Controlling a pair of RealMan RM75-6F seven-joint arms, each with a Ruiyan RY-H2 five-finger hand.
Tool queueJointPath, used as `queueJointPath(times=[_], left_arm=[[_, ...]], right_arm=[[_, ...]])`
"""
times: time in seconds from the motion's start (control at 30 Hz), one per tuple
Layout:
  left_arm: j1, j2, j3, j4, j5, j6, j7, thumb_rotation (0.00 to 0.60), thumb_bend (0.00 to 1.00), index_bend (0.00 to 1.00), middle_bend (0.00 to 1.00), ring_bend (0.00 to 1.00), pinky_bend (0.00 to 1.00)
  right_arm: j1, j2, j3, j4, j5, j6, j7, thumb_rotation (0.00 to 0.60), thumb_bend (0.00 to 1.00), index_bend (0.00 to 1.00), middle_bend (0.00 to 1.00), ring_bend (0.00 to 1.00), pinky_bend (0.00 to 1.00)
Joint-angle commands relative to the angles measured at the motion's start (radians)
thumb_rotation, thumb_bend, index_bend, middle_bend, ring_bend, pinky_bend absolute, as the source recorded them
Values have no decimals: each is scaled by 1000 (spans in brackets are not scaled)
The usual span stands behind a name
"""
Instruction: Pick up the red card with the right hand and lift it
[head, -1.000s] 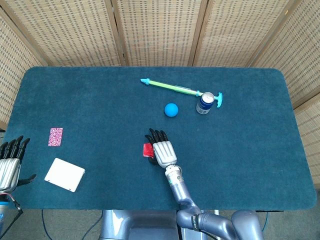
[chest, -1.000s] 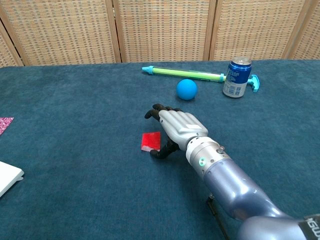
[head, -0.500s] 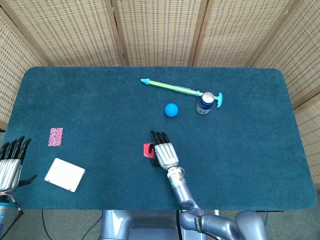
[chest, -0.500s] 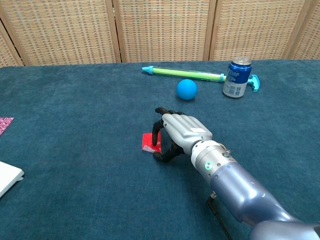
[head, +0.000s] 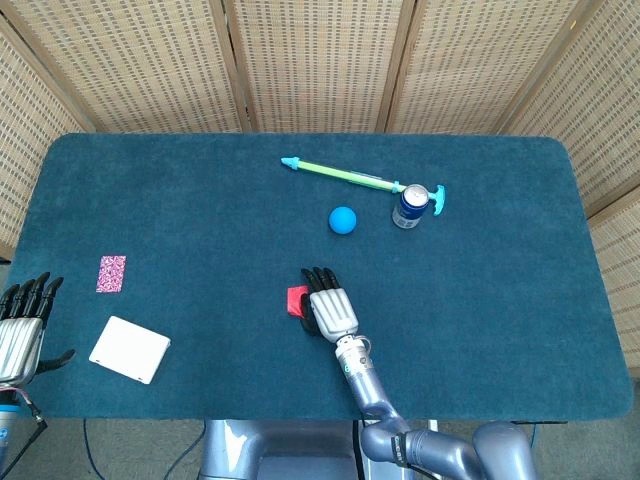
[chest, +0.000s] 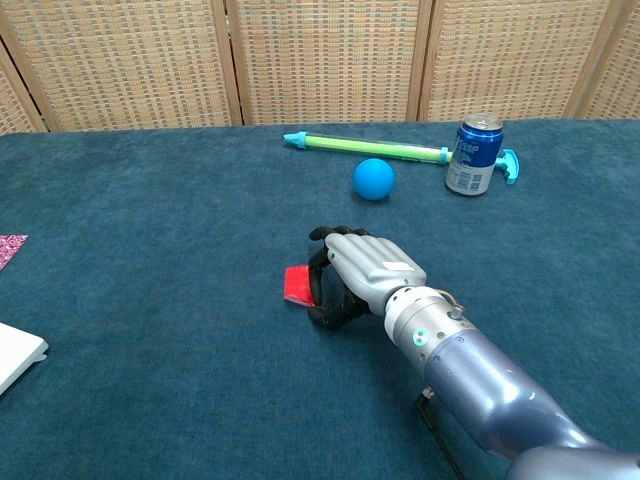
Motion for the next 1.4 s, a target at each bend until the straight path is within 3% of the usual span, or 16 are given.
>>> queueJointPath(times=[0.03, 0.67, 1.07, 1.4], left_arm=[[0, 0, 0, 0, 0, -1, -1, 600, 120, 0, 0, 0, 27], [-1, -1, 1, 0, -1, -4, 3, 600, 120, 0, 0, 0, 27], [-1, -1, 2, -1, -1, -3, 5, 600, 119, 0, 0, 0, 27], [1, -3, 2, -2, 3, 5, 16, 600, 120, 0, 0, 0, 27]], right_arm=[[0, 0, 0, -1, -1, -2, 0, 600, 508, 663, 164, 0, 0], [3, 12, 14, -18, 11, -11, -23, 600, 670, 600, 97, 0, 0], [17, 27, 34, -45, 18, -10, -46, 600, 679, 602, 97, 0, 0], [73, 43, 90, -22, 37, -40, -59, 600, 679, 599, 94, 0, 0]])
